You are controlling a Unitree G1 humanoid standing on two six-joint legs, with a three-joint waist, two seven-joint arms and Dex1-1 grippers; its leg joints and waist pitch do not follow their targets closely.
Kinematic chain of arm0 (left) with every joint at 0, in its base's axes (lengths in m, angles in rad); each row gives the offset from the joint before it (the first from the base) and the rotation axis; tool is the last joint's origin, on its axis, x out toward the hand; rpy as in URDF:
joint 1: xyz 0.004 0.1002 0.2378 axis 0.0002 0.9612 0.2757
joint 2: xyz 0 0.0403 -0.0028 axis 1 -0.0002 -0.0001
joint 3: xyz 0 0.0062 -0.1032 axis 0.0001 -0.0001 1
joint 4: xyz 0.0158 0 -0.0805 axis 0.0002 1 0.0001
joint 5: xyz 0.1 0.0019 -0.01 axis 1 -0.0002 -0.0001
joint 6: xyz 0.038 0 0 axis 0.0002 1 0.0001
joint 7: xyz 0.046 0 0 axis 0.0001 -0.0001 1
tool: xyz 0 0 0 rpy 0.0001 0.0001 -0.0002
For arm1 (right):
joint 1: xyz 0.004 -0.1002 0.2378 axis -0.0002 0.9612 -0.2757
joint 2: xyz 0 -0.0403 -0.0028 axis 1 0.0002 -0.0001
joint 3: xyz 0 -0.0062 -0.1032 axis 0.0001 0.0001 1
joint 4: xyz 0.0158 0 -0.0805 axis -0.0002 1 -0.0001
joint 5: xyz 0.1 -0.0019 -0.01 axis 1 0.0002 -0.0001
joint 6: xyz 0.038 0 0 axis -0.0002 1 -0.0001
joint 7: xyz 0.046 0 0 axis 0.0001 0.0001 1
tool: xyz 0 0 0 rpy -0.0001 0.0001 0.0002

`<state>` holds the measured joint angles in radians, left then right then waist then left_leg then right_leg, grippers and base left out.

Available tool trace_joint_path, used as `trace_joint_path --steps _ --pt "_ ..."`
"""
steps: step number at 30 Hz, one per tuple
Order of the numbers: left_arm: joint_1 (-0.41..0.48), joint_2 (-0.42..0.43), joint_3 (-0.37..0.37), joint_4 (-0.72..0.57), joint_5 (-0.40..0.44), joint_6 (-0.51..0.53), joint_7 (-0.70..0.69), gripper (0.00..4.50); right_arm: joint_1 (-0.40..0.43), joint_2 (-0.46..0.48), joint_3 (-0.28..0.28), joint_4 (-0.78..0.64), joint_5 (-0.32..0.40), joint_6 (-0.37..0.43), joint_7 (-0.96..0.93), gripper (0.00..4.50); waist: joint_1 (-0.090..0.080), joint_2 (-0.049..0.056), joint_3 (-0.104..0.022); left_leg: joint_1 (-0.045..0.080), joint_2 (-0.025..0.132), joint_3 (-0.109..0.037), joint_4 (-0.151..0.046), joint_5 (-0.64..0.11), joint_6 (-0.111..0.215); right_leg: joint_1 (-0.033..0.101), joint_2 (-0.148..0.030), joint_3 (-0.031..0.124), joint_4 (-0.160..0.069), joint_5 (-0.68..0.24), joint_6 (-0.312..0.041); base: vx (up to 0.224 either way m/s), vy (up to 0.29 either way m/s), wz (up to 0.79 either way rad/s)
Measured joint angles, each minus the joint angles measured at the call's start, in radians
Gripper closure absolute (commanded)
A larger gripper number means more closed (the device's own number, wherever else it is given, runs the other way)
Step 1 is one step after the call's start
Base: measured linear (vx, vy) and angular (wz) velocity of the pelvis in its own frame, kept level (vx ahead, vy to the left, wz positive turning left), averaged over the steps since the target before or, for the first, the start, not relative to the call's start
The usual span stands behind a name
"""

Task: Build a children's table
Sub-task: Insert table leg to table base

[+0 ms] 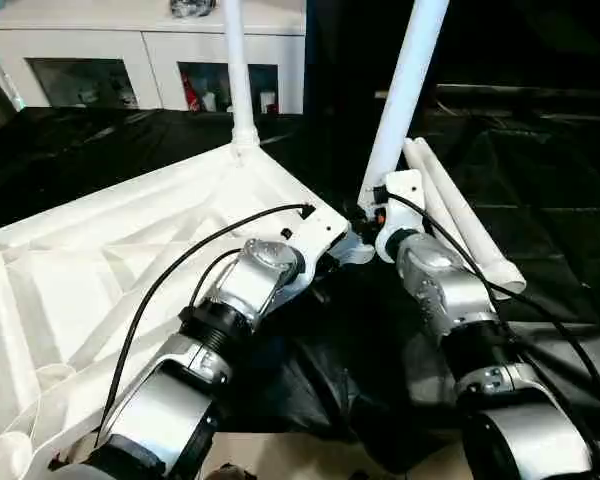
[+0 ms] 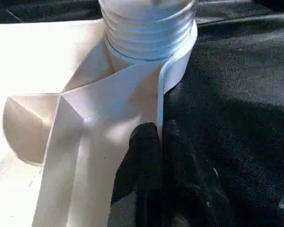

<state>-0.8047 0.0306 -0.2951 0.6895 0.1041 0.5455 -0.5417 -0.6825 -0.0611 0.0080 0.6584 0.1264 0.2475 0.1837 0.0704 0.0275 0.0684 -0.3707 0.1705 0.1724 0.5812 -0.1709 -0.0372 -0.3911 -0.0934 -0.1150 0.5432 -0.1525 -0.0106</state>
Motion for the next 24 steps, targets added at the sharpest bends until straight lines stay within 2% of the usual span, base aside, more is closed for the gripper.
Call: trace_joint_path --steps 3,4,6,8,10,13,15,16,17,19,20,22,24 --pt "-0.007 -0.002 0.001 0.012 -0.001 -0.003 0.0 4.5 -0.003 0.001 -0.002 0.003 -0.003 0.0 0.0 2.61 0.002 0.0 0.0 0.003 0.0 0.0 -0.004 0.0 0.0 0.001 0.0 0.0 0.0 0.0 0.0 0.0 0.0 0.0" --pt "-0.009 -0.002 0.001 0.014 -0.001 -0.003 0.0 4.5 -0.004 0.001 -0.004 0.003 -0.003 0.0 0.001 2.26 0.002 0.0 0.0 0.004 0.0 0.0 -0.006 0.0 0.0 0.001 0.0 0.0 0.0 0.0 0.0 0.0 0.0 0.0" --pt "-0.01 -0.002 0.001 0.014 -0.001 -0.005 0.0 4.5 -0.004 0.001 -0.01 0.003 -0.002 0.0 0.009 1.91 0.004 0.0 0.0 0.004 0.0 0.0 -0.007 0.0 0.0 0.001 0.0 0.0 0.0 0.0 0.0 0.0 0.0 0.0" --pt "-0.011 -0.003 0.001 0.014 -0.001 -0.013 -0.002 4.5 0.004 0.002 -0.024 0.014 0.003 0.014 0.021 1.84 0.008 0.002 0.001 0.003 0.0 0.0 -0.009 0.0 0.0 0.001 0.0 0.0 0.0 0.0 0.0 0.0 0.0 0.0" --pt "-0.013 0.0 0.001 0.014 -0.002 -0.02 -0.011 4.5 0.004 0.002 -0.036 0.013 0.014 0.013 0.032 1.58 0.009 0.006 0.002 0.003 -0.001 0.002 -0.009 0.0 0.0 0.0 0.0 0.001 0.0 0.002 -0.002 0.0 0.0 0.0" --pt "-0.013 0.014 0.001 0.012 -0.003 -0.046 -0.044 4.5 0.007 -0.008 -0.036 0.014 0.019 0.014 0.065 1.37 0.014 0.005 0.002 0.001 -0.001 0.003 -0.013 0.0 0.0 -0.004 0.0 0.002 0.0 0.007 -0.007 0.0 0.0 0.0" --pt "-0.013 0.026 0.001 0.0 -0.01 -0.054 -0.072 4.5 0.013 -0.018 -0.035 0.011 0.022 0.012 0.092 1.26 0.02 0.005 0.002 -0.005 -0.001 0.004 -0.015 0.0 -0.001 -0.012 0.0 0.002 0.003 0.014 -0.01 0.0 0.0 0.0" --pt "-0.012 0.03 -0.002 -0.007 -0.011 -0.055 -0.082 4.5 0.015 -0.022 -0.034 0.009 0.022 0.012 0.102 0.98 0.022 0.005 0.003 -0.005 -0.001 0.004 -0.015 0.0 -0.001 -0.014 0.0 0.002 0.006 0.016 -0.013 0.0 0.0 0.0" --pt "-0.008 0.039 -0.01 -0.017 -0.011 -0.066 -0.098 4.5 0.019 -0.032 -0.028 0.003 0.021 0.014 0.122 0.98 0.025 0.006 0.003 -0.006 0.0 0.004 -0.016 0.0 -0.001 -0.016 0.0 0.002 0.008 0.016 -0.012 0.0 0.0 0.0" --pt "0.008 0.057 -0.018 -0.058 -0.012 -0.08 -0.125 4.5 0.037 -0.054 -0.011 -0.034 0.022 0.018 0.17 0.94 0.033 0.006 0.003 -0.018 0.0 0.003 -0.015 0.003 0.003 -0.031 0.0 0.001 0.018 0.011 -0.012 0.0 0.0 0.0" --pt "0.01 0.062 -0.019 -0.066 -0.013 -0.083 -0.133 4.5 0.042 -0.064 -0.008 -0.043 0.021 0.021 0.183 0.79 0.037 0.006 0.003 -0.02 0.001 0.003 -0.016 0.003 0.004 -0.034 0.001 0.001 0.02 0.01 -0.013 0.0 0.0 0.0" --pt "0.028 0.086 -0.027 -0.102 -0.018 -0.099 -0.171 4.5 0.073 -0.104 0.017 -0.109 0.022 0.033 0.25 0.79 0.046 0.006 0.003 -0.027 0.002 0.003 -0.014 0.003 0.004 -0.044 0.001 0.001 0.027 0.007 -0.017 0.0 0.0 0.0" --pt "0.044 0.109 -0.033 -0.123 -0.022 -0.127 -0.207 4.5 0.095 -0.137 0.041 -0.155 0.021 0.036 0.305 0.79 0.053 0.006 0.003 -0.032 0.002 0.002 -0.009 0.003 0.004 -0.05 0.001 0.0 0.034 0.005 -0.019 0.0 0.0 0.0"
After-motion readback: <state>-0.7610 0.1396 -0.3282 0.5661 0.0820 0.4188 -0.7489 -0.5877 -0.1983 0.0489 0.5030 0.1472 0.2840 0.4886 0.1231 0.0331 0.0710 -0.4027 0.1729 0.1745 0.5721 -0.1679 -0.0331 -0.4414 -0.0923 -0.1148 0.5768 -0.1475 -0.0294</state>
